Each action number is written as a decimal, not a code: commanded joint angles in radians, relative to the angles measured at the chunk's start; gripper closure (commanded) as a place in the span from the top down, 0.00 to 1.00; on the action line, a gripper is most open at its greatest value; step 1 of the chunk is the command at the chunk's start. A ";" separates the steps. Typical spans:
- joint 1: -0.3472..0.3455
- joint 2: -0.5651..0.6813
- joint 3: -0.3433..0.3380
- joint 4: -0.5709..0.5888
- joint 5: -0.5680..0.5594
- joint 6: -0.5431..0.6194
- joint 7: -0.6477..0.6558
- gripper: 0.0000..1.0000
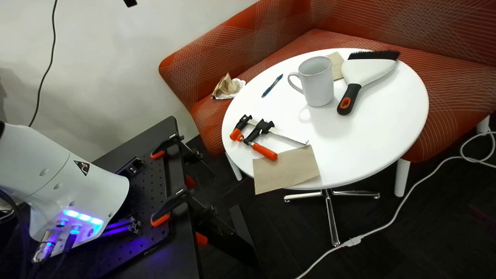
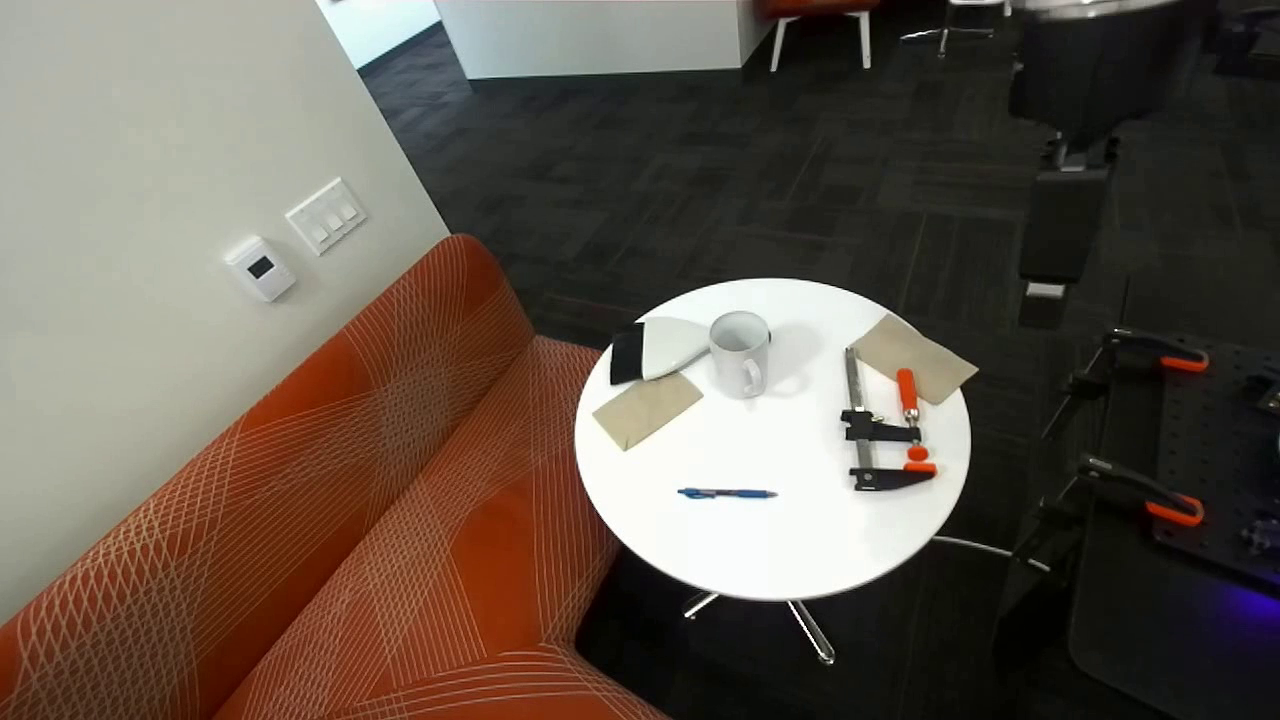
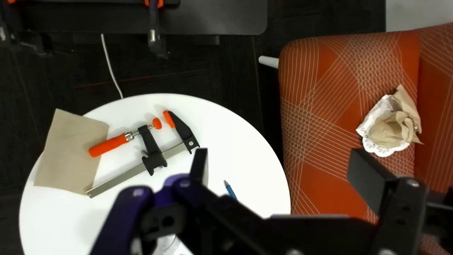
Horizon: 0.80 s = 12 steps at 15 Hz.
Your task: Put the pen into the mug.
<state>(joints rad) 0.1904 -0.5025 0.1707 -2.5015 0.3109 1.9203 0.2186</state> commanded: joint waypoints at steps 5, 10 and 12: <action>-0.007 0.373 0.012 0.183 -0.147 0.215 -0.133 1.00; 0.008 0.523 0.017 0.238 -0.162 0.429 -0.153 1.00; 0.004 0.498 0.013 0.208 -0.149 0.417 -0.151 1.00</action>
<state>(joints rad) 0.1972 -0.0028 0.1804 -2.2937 0.1611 2.3418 0.0667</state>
